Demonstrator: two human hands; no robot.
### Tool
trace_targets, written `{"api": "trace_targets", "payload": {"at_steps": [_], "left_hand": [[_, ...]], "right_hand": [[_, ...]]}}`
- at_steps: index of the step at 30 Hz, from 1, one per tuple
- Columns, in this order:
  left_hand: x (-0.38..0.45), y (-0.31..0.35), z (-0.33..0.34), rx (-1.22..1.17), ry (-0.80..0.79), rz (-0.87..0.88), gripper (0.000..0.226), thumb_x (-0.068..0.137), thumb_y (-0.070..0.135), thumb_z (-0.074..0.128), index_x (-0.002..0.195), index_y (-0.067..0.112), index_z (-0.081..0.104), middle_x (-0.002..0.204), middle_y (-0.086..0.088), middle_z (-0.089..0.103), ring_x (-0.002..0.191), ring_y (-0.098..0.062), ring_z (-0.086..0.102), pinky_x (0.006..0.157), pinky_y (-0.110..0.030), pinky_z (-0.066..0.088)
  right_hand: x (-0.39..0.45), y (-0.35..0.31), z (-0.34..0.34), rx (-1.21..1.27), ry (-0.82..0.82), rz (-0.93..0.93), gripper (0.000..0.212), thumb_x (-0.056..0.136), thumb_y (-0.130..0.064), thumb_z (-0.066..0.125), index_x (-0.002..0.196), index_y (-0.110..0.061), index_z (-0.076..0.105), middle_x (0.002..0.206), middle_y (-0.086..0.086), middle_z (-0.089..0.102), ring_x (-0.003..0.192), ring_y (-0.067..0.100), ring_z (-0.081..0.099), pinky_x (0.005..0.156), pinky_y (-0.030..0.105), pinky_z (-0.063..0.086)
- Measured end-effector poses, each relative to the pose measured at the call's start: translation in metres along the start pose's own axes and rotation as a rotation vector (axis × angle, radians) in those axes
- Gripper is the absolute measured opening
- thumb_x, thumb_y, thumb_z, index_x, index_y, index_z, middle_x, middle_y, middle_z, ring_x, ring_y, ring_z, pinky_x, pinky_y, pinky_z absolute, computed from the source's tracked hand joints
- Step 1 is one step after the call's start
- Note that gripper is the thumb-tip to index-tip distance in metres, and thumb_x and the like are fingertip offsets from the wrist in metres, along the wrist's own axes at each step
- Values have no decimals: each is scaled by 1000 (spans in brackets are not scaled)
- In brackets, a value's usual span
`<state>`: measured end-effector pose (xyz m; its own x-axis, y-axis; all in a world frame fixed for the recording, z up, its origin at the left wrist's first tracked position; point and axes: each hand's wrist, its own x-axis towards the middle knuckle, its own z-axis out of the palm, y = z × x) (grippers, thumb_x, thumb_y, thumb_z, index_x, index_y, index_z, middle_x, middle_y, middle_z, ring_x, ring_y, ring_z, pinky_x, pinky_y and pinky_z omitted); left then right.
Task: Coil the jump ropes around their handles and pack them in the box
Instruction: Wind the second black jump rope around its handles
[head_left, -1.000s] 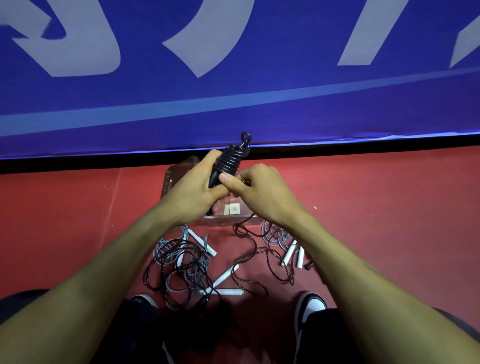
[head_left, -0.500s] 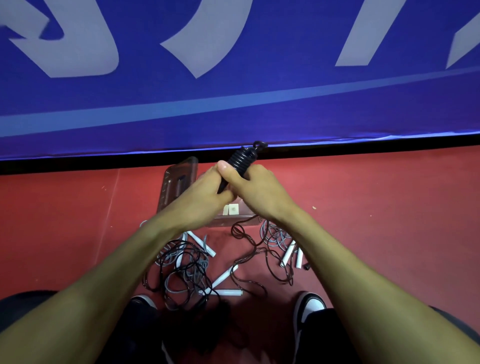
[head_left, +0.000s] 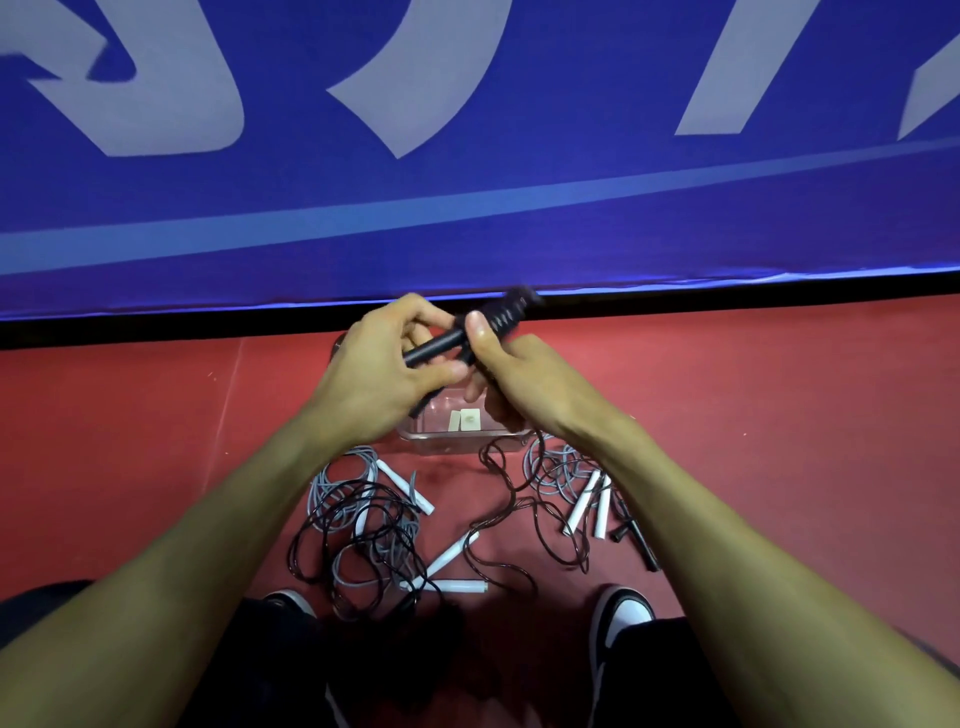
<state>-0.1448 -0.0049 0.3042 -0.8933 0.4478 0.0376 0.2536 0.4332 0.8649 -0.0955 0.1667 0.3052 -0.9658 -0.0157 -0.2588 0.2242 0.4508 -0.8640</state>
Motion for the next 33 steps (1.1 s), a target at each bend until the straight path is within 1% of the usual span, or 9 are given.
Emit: {"api": "trace_targets", "payload": {"at_steps": [5, 9, 11, 13, 17, 22, 24, 28, 33], "left_hand": [[-1, 3, 5, -1, 44, 0, 41, 77, 10, 85, 101, 22, 54, 66, 1, 58, 65, -31, 66, 63, -49, 56], [-2, 9, 4, -309, -110, -167, 21, 96, 26, 66, 102, 9, 56, 87, -14, 72, 68, -22, 69, 61, -34, 57], [-2, 10, 4, -371, -198, -264, 49, 100, 50, 42, 97, 6, 64, 78, -16, 70, 63, -24, 66, 61, -33, 57], [-2, 10, 6, -395, -215, -299, 62, 105, 51, 29, 88, 5, 67, 65, -16, 63, 51, -24, 58, 55, -31, 53], [2, 0, 15, -369, -48, -230, 39, 104, 27, 36, 78, 12, 60, 57, -1, 53, 50, -16, 45, 58, -35, 43], [0, -8, 12, -94, -70, -111, 36, 89, 58, 42, 97, 29, 62, 78, 18, 60, 72, -7, 53, 74, -38, 45], [-1, -5, 13, -84, -87, -84, 27, 91, 51, 47, 101, 32, 63, 89, 16, 66, 82, -5, 61, 82, -37, 50], [2, 2, 9, -109, -69, -40, 21, 90, 41, 61, 96, 21, 65, 72, 10, 68, 66, -7, 61, 72, -34, 50], [-1, 4, 4, -169, -54, -89, 17, 93, 24, 70, 94, 12, 59, 77, -1, 75, 66, -9, 68, 63, -25, 51]], "right_hand": [[2, -4, 3, 90, 24, -35, 64, 102, -58, 37, 56, -17, 52, 39, -11, 41, 36, 3, 33, 47, 22, 27], [4, -2, 0, 137, 46, -86, 59, 102, -57, 41, 57, -19, 50, 44, -11, 40, 41, 7, 31, 49, 27, 26], [5, -2, -1, 124, 50, -103, 58, 101, -59, 40, 59, -19, 51, 46, -11, 41, 42, 7, 32, 50, 27, 26], [5, -3, 0, 162, 68, -76, 59, 99, -62, 40, 62, -18, 54, 47, -9, 42, 42, 8, 34, 50, 27, 28], [3, -2, -1, 80, 104, -32, 72, 98, -69, 30, 63, -14, 62, 47, -4, 52, 43, 12, 46, 55, 28, 38], [0, 1, 0, 7, 42, -10, 77, 93, -76, 28, 70, -13, 65, 46, -7, 56, 41, 4, 49, 56, 26, 39], [1, 0, 2, 56, 52, -48, 60, 100, -63, 36, 69, -17, 59, 43, -13, 53, 38, 0, 45, 53, 23, 33], [7, 1, 2, 164, 82, -123, 53, 104, -47, 44, 59, -21, 52, 46, -12, 45, 41, 1, 37, 52, 26, 28], [3, -1, -4, 8, 71, -75, 67, 101, -58, 41, 48, -22, 62, 40, -9, 49, 38, 3, 41, 51, 25, 34]]}}
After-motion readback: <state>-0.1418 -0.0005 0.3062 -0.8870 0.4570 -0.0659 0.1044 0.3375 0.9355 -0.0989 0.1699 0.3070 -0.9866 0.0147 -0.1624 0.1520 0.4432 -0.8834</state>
